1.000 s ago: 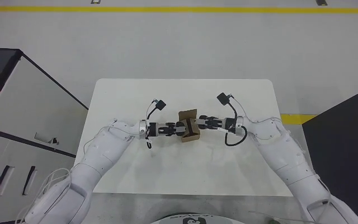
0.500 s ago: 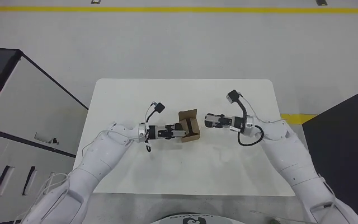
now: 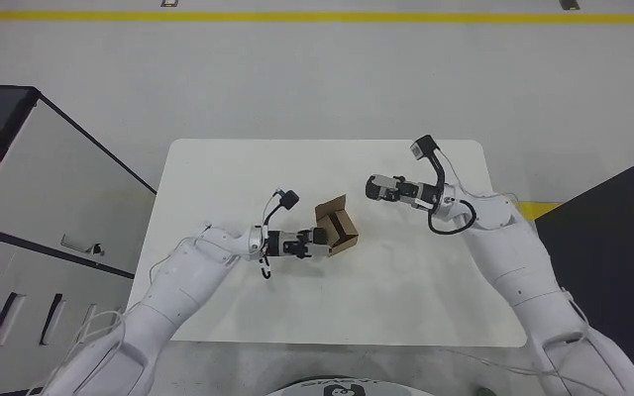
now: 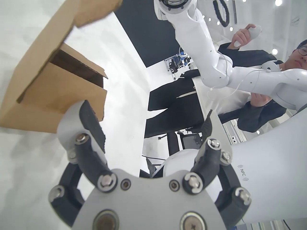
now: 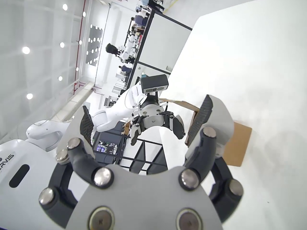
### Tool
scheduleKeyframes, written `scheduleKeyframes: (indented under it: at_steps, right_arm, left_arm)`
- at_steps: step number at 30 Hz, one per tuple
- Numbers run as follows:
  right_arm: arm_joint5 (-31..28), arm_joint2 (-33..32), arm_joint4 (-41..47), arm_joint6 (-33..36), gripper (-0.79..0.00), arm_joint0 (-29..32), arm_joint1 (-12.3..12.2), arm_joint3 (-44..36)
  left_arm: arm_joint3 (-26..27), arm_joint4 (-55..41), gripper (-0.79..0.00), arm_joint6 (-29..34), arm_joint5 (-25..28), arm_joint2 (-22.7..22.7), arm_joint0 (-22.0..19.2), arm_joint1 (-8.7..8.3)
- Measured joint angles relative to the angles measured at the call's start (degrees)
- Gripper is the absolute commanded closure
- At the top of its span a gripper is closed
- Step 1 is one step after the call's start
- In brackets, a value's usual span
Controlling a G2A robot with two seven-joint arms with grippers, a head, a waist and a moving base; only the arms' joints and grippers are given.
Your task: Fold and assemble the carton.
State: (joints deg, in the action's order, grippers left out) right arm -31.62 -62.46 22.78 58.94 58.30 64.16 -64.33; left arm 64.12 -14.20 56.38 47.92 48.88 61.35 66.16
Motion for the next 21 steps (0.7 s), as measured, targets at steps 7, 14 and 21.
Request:
scheduleKeyframes:
  at_steps: [7,14,21]
  right_arm:
    - [-3.0,5.3,1.9,-0.4,-0.785,-5.8,2.5,7.9]
    - [-4.9,9.9,4.8,1.3,-0.785,-10.7,5.2,15.2]
    - [-6.6,13.6,6.7,2.6,-0.785,-14.4,7.9,21.3]
  left_arm:
    - [2.9,0.5,-0.785,1.0,-1.0,-2.2,0.8,-1.02]
    - [3.6,0.0,-0.785,0.1,-0.2,-4.0,0.6,-1.89]
    - [3.2,-0.7,-0.785,0.0,0.0,-6.5,-0.4,-2.0]
